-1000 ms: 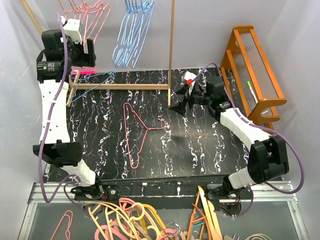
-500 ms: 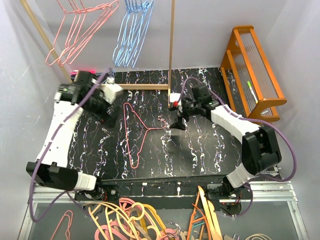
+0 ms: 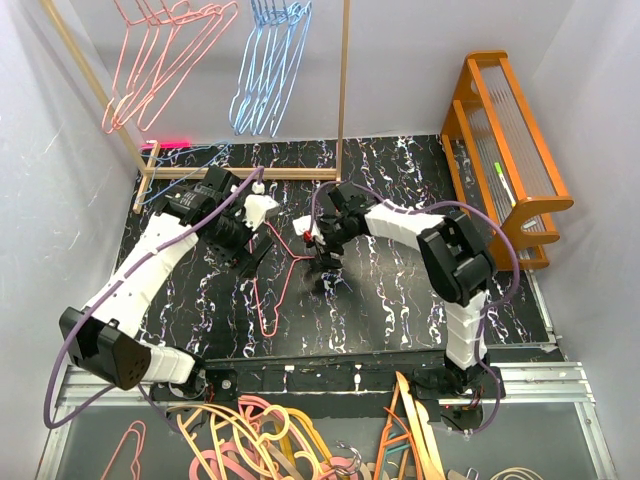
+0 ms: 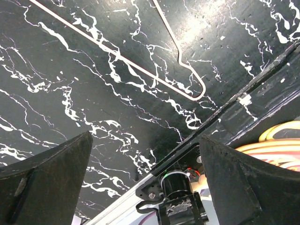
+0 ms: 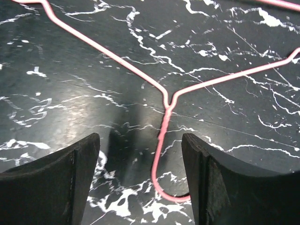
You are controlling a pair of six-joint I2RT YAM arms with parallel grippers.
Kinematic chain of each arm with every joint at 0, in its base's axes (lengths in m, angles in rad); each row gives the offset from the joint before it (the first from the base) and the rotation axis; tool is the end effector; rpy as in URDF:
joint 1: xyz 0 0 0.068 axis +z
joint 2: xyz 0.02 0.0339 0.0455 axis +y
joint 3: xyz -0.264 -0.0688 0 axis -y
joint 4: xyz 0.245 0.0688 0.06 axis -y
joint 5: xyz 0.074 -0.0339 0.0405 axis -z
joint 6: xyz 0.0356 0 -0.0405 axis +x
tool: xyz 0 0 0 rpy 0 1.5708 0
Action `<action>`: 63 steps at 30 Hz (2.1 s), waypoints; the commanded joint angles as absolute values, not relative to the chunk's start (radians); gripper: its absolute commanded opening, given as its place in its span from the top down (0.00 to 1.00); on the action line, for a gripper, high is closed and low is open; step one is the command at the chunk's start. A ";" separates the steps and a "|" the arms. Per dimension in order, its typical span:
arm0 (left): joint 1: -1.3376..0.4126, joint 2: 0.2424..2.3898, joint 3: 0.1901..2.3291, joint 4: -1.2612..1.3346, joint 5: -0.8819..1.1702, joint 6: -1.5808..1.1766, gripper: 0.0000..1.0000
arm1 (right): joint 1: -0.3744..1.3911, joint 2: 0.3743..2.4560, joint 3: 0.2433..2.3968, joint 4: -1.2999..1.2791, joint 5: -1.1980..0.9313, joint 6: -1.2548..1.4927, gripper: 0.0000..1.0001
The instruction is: Organize the hangers
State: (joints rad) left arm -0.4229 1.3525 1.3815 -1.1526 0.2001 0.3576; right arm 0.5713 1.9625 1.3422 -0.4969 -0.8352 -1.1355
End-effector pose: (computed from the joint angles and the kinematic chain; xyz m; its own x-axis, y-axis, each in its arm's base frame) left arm 0.2279 -0.1103 0.3401 -0.6020 0.6471 -0.4678 0.7380 0.6746 -0.0165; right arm 0.3205 0.2374 0.1759 0.2580 -0.5575 -0.7891 -0.9539 -0.2768 -0.1163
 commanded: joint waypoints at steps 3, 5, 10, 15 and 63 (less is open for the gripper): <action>-0.425 1.362 1.404 -1.137 0.205 0.303 0.03 | 0.566 2.073 1.501 -0.518 -0.865 -1.114 0.39; -0.425 1.364 1.404 -1.134 0.200 0.306 0.03 | 0.569 2.102 1.521 -0.533 -0.871 -1.096 0.45; -0.425 1.389 1.404 -1.131 0.201 0.305 0.03 | 0.568 2.148 1.538 -0.545 -0.858 -1.061 0.51; -0.425 1.400 1.408 -1.119 0.193 0.299 0.03 | 0.574 2.161 1.534 -0.592 -0.832 -1.042 0.55; -0.805 1.186 0.828 -0.498 -0.128 0.277 0.03 | 0.531 2.037 1.716 -0.824 -0.671 -0.314 0.92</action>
